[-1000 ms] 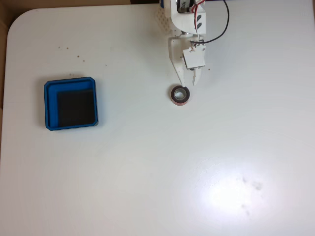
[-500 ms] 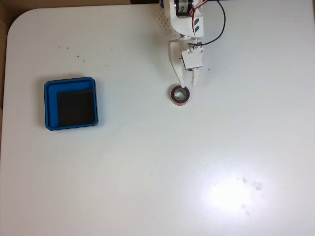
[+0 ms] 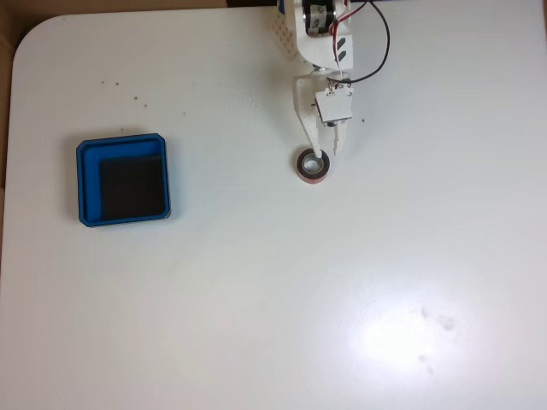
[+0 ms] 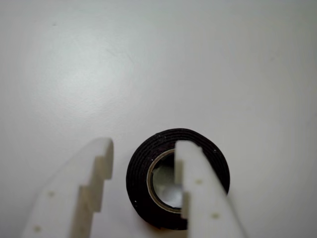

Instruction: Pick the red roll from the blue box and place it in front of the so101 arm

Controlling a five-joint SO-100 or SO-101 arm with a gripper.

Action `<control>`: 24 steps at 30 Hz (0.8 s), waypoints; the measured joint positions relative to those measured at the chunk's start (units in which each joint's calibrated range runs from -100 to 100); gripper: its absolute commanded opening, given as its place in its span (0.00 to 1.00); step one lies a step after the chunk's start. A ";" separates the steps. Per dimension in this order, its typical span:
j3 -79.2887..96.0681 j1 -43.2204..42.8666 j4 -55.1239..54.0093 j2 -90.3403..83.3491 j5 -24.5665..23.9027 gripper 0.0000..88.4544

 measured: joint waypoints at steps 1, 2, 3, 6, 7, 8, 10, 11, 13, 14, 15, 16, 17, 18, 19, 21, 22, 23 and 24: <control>0.00 -0.10 0.00 0.00 0.00 0.13; 0.00 -0.10 0.00 0.00 0.00 0.13; 0.00 -0.10 0.00 0.00 0.00 0.12; 0.00 -0.10 0.00 0.00 0.00 0.07; 0.00 0.00 0.00 0.00 0.00 0.05; 0.00 0.00 0.00 0.00 0.00 0.03; 0.00 0.20 0.00 0.00 0.00 0.01; 0.00 0.10 0.00 0.00 0.00 0.01; 0.00 0.10 0.00 0.00 0.00 0.01; 0.00 0.10 0.00 0.00 0.00 0.01; 0.00 0.10 0.00 0.00 0.00 0.01; 0.00 0.10 0.00 0.00 0.00 0.01; 0.00 0.10 0.00 0.00 0.00 0.01; 0.00 0.10 0.00 0.00 0.00 0.01; 0.00 0.10 0.00 0.00 0.00 0.01; 0.00 0.10 0.00 0.00 0.00 0.01; 0.00 0.10 0.00 0.00 0.00 0.01; 0.00 0.10 0.00 0.00 0.00 0.01; 0.00 0.10 0.00 0.00 0.00 0.01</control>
